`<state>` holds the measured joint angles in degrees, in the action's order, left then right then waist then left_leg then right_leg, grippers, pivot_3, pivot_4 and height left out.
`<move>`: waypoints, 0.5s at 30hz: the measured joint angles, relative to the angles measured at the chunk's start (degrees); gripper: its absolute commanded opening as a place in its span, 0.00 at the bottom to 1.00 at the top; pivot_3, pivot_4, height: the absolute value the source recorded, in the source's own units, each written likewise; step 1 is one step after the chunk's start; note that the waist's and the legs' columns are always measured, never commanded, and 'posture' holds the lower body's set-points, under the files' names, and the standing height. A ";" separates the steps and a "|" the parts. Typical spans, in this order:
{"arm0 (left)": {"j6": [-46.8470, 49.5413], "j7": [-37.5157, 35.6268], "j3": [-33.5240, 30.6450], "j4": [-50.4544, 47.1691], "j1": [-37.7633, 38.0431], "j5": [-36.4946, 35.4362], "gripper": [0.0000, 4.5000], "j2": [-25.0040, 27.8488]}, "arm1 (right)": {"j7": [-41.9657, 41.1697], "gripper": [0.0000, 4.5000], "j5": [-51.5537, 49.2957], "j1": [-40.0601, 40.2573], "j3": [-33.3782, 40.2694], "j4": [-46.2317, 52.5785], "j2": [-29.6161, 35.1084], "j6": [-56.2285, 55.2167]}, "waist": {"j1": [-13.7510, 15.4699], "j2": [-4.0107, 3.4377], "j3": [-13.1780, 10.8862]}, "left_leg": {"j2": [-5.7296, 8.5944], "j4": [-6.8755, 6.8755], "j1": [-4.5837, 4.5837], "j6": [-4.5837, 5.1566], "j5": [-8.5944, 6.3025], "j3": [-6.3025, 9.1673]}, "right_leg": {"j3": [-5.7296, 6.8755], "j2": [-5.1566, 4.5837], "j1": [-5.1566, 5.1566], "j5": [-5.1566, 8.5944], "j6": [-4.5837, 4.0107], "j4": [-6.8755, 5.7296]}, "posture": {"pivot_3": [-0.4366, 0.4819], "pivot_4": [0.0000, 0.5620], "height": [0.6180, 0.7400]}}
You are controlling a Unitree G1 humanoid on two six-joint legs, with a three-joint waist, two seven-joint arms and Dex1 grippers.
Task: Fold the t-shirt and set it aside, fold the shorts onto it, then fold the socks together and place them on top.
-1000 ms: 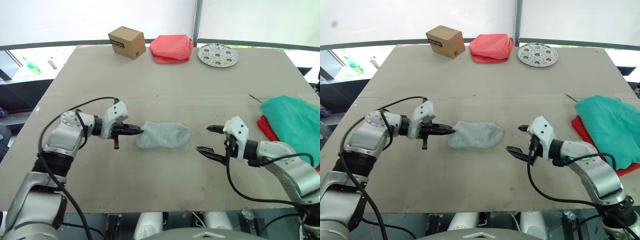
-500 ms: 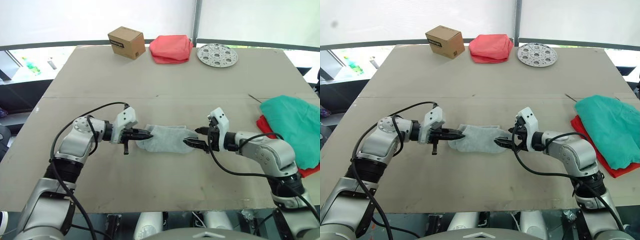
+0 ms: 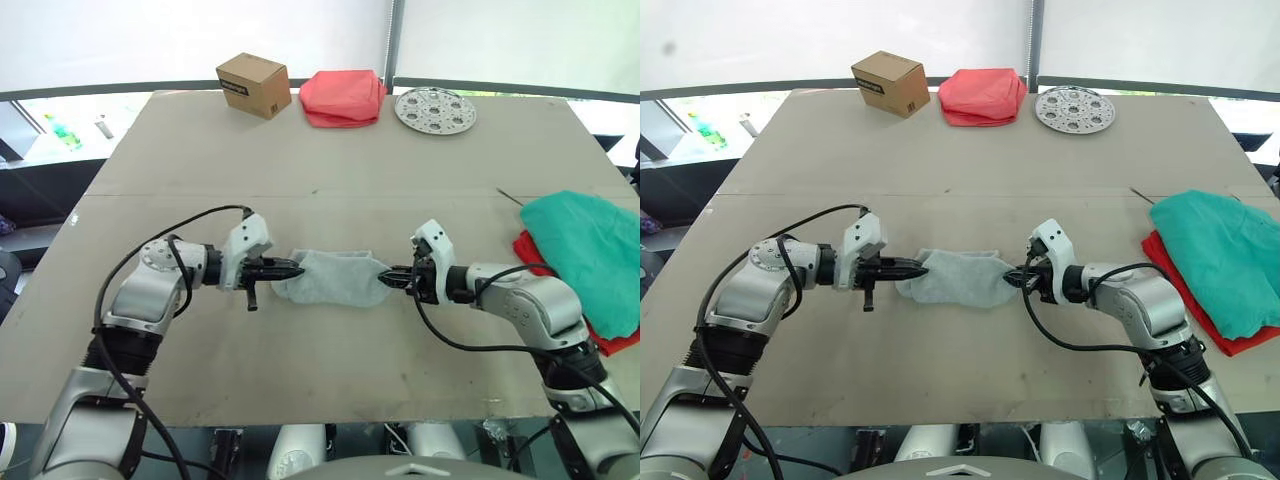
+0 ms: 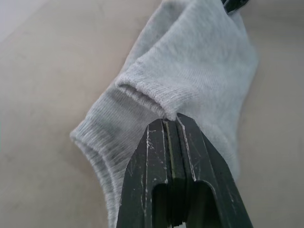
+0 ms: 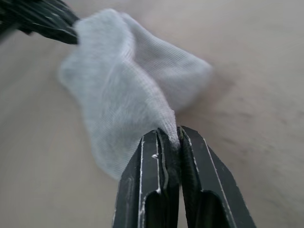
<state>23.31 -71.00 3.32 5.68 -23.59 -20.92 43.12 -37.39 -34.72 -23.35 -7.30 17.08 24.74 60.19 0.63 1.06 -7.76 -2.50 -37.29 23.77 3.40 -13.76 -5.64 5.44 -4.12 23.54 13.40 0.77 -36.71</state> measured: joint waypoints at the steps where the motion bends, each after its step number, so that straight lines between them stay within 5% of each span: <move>1: 2.48 0.13 -1.90 -1.08 0.10 -2.34 0.00 0.05 | -0.25 0.01 -2.38 -0.07 1.88 1.97 0.02 1.35 | -0.02 0.00 0.00 | -0.02 0.00 0.00 0.00 0.00 0.00 | -0.01 -0.01 0.00 0.00 0.00 0.00 | 0.48 0.27 1.00; 8: 13.75 -0.18 -9.39 -4.03 0.54 -10.67 0.00 4.79 | 2.42 0.01 -11.33 -10.86 9.10 3.48 -1.86 9.02 | -1.20 -0.01 0.01 | -0.04 0.01 -0.10 0.00 0.00 -0.01 | -0.01 0.07 -0.02 -0.01 0.00 -0.04 | 0.48 0.27 1.00; 15: 10.20 0.08 -5.40 0.05 1.63 -5.24 0.00 6.38 | 2.65 0.01 -4.98 -15.57 0.97 -13.52 -3.06 8.63 | -1.28 -0.01 0.00 | 0.03 0.05 -0.04 -0.13 0.08 -0.05 | 0.00 0.07 0.01 -0.01 -0.02 -0.05 | 0.48 0.27 1.00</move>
<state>33.51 -70.91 -2.09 5.73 -21.95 -26.16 49.49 -34.73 -39.70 -38.92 -6.33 3.56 21.68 68.82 -0.65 1.05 -7.76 -2.46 -37.25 23.73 3.27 -13.68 -5.69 5.45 -4.05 23.55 13.40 0.75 -36.75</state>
